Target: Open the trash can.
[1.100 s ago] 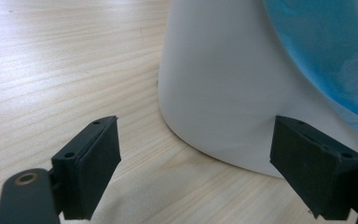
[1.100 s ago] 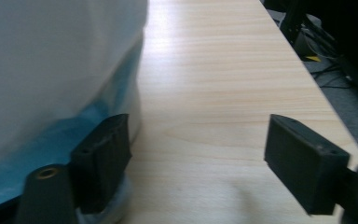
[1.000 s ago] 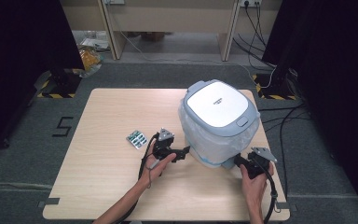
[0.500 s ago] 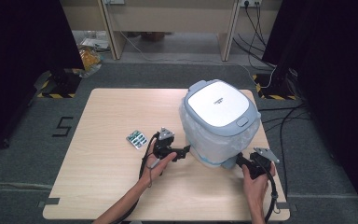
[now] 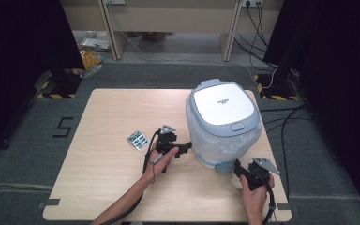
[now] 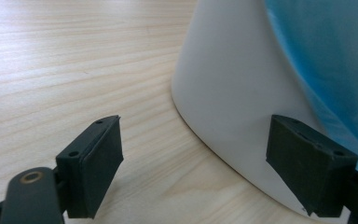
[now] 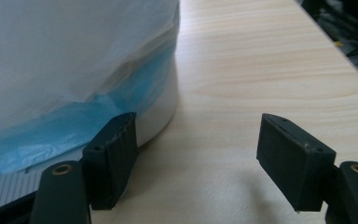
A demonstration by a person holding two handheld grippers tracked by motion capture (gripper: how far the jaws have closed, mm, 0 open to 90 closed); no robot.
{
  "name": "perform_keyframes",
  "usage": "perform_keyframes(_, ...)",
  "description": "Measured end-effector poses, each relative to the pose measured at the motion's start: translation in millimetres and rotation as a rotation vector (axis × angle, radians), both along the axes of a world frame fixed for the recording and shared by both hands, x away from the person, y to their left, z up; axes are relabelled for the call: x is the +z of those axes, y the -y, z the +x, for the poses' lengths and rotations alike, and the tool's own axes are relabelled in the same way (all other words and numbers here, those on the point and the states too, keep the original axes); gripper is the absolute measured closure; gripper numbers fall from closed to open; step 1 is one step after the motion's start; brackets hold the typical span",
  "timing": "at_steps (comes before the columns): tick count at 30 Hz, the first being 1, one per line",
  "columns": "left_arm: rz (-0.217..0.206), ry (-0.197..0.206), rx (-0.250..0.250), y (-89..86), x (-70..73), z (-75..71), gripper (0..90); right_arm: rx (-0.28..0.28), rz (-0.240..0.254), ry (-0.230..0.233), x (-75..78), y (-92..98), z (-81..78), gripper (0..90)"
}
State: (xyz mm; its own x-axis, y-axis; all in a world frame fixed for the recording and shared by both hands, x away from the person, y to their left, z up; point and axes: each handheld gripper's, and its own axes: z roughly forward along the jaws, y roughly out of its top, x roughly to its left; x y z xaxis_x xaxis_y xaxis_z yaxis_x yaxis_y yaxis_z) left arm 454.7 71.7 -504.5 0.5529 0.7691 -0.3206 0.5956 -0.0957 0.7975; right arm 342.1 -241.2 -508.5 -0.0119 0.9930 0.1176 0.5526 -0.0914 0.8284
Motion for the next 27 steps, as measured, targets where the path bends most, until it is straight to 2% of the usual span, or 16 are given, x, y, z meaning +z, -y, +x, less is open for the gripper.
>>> perform_keyframes(2,0.005,0.004,0.002,1.9,1.1,-1.1,18.1,0.007,0.019,-0.002,-0.5,0.4,-2.2,29.2)
perform_keyframes(6,0.007,0.004,-0.016,1.1,1.2,-1.0,17.3,0.034,0.004,0.005,0.3,2.9,-2.9,27.8)
perform_keyframes(8,0.024,0.012,-0.033,-0.2,1.9,-4.7,16.6,0.029,0.009,0.000,1.1,3.8,-4.8,24.9)
perform_keyframes(10,0.047,0.031,-0.055,-4.7,3.5,-10.8,16.3,0.046,0.015,0.021,0.3,5.1,-9.2,24.7)
perform_keyframes(13,0.076,0.053,-0.092,-17.6,6.6,-22.5,16.1,0.092,0.011,0.033,1.1,3.5,-18.1,22.8)
perform_keyframes(17,0.129,0.075,-0.112,-38.8,8.5,-40.1,15.6,0.136,0.001,0.041,3.4,0.4,-22.6,22.8)
perform_keyframes(23,0.190,0.091,-0.106,-66.2,1.3,-60.1,15.5,0.174,0.002,0.039,3.4,-7.3,-18.3,22.7)
perform_keyframes(27,0.249,0.095,-0.105,-80.7,-7.2,-69.1,15.5,0.213,0.011,0.044,1.5,-11.7,-15.7,22.7)
